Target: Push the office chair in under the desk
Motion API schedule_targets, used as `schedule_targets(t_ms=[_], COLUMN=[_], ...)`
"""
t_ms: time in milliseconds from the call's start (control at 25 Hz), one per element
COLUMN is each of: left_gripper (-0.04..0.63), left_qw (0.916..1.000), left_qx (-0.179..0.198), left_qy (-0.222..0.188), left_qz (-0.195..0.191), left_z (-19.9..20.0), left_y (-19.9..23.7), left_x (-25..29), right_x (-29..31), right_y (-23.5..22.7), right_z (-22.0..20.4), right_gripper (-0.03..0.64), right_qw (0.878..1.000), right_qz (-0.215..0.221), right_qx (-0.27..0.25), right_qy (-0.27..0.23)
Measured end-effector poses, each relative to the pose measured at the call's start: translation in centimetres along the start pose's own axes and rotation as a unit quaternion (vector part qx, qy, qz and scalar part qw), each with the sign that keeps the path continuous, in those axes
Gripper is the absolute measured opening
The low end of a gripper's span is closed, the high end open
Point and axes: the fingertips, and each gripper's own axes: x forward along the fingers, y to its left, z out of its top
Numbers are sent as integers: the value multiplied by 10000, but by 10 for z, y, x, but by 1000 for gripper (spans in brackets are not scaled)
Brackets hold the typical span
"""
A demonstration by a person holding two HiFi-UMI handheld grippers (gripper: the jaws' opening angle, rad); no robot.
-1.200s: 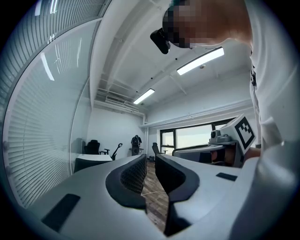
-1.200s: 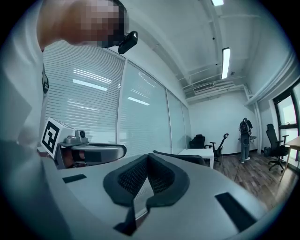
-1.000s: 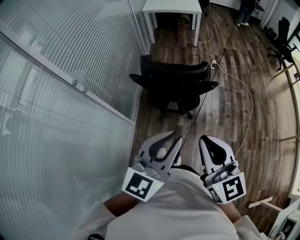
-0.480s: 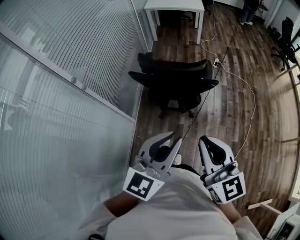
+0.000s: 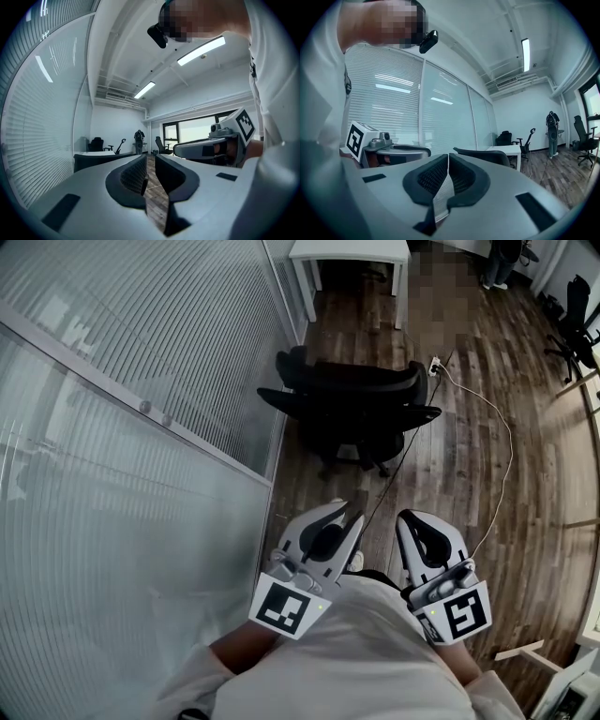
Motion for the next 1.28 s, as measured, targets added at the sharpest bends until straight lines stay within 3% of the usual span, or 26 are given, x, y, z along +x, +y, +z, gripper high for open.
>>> schedule_targets(t_ms=[80,200,360,720,1080,1280], left_gripper=[80,81,81,100,146,158], left_qw=[9996,9999,9977,9956,9888,9764], left_qx=[248,115,594,728,996,1376], left_qy=[132,53,249,461,1080,1644], left_qz=[-89,-33,-204,-371,-262,-273], left_z=[-4,-4,-10,-29,-71,-101], left_y=[7,20,34,77,151,183], left_x=[2,7,16,46,80,86], right_x=[6,18,33,75,110,126], right_y=[-1,-5,-13,-34,-86,-103], right_z=[0,-1,-2,-18,-44,-58], right_gripper=[32,32,32,34,63,114], right_qw=[10000,9998,9997,9986,9920,9860], right_qz=[18,56,12,-96,-321,-325], right_qx=[-55,-150,-221,-324,-763,-1021], right_qy=[22,67,120,395,949,1274])
